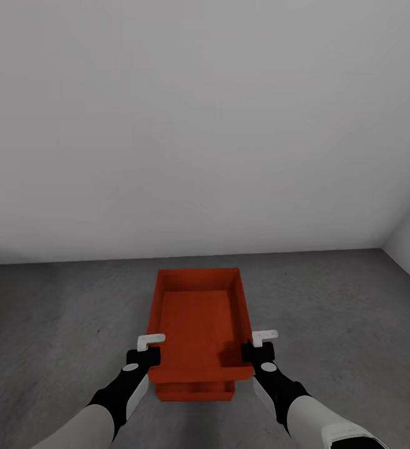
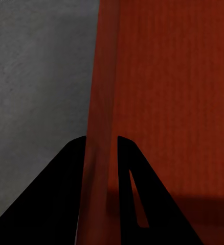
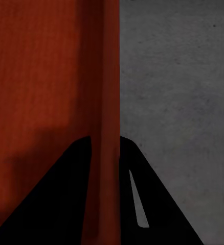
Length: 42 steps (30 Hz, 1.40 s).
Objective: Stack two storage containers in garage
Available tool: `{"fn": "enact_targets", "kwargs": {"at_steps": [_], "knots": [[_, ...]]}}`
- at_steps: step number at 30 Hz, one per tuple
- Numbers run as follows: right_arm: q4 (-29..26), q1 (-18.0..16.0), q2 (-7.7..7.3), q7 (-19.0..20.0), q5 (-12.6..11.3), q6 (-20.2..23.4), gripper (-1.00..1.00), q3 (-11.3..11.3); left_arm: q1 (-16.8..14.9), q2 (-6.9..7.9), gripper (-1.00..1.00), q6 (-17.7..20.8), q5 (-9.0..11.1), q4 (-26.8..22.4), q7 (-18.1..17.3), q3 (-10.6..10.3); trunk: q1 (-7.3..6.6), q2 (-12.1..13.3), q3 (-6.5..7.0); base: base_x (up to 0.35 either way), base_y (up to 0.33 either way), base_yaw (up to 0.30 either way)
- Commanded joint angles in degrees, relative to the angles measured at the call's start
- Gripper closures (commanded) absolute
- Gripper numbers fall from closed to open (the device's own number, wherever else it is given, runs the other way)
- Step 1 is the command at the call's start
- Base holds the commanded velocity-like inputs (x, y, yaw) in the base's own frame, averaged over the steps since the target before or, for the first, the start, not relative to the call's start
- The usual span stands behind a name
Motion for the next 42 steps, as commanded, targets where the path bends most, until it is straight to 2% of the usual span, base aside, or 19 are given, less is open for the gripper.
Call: {"fn": "enact_targets", "kwargs": {"at_steps": [1, 17, 42], "knots": [[0.24, -0.02, -0.33, -0.87, -0.2, -0.13, 1.0, -0.74, -0.05, 2.06, 1.0, -2.34, -0.78, -0.21, 0.53, 0.69, 0.0, -0.04, -0.05, 0.0, -0.015, 0.0], [0.24, -0.01, -0.28, -0.87, -0.2, -0.14, 1.0, -0.74, -0.05, 2.15, 1.0, -2.34, -0.78, -0.24, 0.53, 0.69, 0.0, -0.04, -0.05, 0.069, 0.058, 0.0], [0.24, -0.02, -0.28, -0.87, -0.2, -0.1, 1.0, -0.74, -0.05, 2.14, 1.0, -2.34, -0.76, -0.28, 0.53, 0.69, 0.0, -0.04, -0.05, 0.002, 0.002, 0.0]]}}
